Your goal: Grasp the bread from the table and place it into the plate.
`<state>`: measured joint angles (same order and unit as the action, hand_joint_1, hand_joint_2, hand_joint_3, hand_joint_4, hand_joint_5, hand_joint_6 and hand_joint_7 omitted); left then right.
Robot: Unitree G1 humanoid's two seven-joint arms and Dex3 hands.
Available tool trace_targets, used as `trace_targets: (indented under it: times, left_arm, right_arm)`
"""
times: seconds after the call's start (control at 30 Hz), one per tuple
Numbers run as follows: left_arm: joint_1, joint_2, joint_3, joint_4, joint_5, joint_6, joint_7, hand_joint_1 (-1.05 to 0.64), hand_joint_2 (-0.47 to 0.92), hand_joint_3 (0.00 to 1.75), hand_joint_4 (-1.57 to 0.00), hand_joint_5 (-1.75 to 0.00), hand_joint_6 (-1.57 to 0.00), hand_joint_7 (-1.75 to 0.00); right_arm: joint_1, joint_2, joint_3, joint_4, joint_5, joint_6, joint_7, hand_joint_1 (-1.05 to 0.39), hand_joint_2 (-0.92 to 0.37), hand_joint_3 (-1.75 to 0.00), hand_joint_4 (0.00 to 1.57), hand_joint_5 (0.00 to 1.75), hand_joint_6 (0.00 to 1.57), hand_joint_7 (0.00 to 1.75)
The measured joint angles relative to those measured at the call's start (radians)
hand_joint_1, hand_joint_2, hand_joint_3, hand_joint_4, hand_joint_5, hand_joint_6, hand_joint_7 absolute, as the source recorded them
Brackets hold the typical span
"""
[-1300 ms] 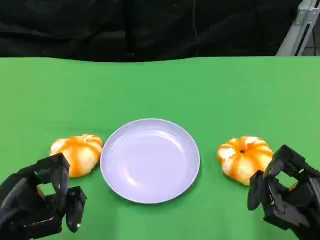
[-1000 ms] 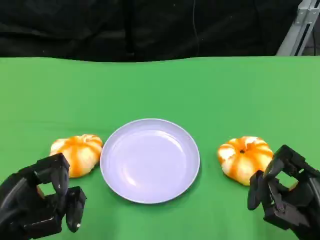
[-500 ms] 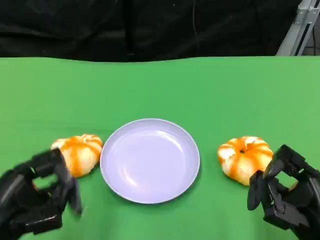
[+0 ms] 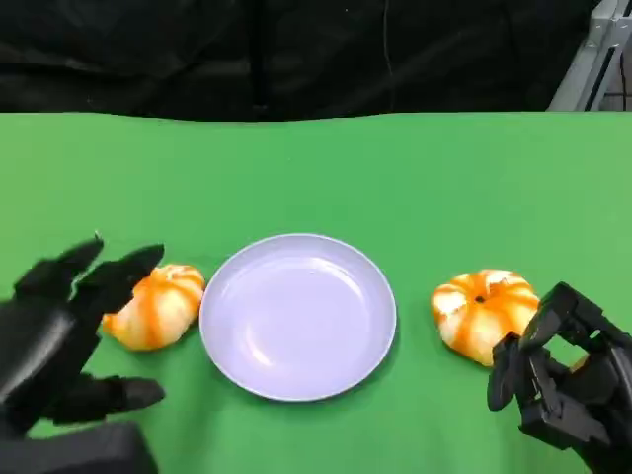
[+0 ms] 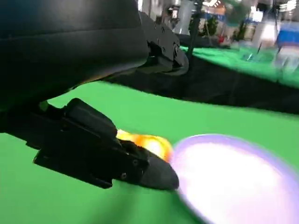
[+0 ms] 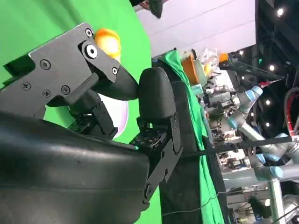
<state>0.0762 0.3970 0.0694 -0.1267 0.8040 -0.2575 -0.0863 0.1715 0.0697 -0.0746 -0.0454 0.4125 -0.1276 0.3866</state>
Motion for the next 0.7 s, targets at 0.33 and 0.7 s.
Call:
trace_targets:
  times: [0.33, 0.7]
  left_arm:
    - [-0.269, 0.108, -0.212, 0.267, 0.105, 0.108, -0.109, -0.87, 0.90, 0.01, -0.20, -0.05, -0.25, -0.01]
    - [-0.506, 0.118, -0.378, 0.652, 0.060, 0.093, -0.154, -0.97, 0.92, 0.14, -0.24, -0.02, -0.22, 0.00]
  right_arm:
    - [-0.005, 0.000, -0.015, 0.020, 0.005, -0.005, 0.004, -0.15, -0.48, -1.25, 0.88, 1.75, 0.66, 1.69]
    - [-0.007, 0.002, -0.010, 0.020, 0.002, -0.005, -0.001, -0.15, -0.47, -1.27, 0.89, 1.75, 0.67, 1.68]
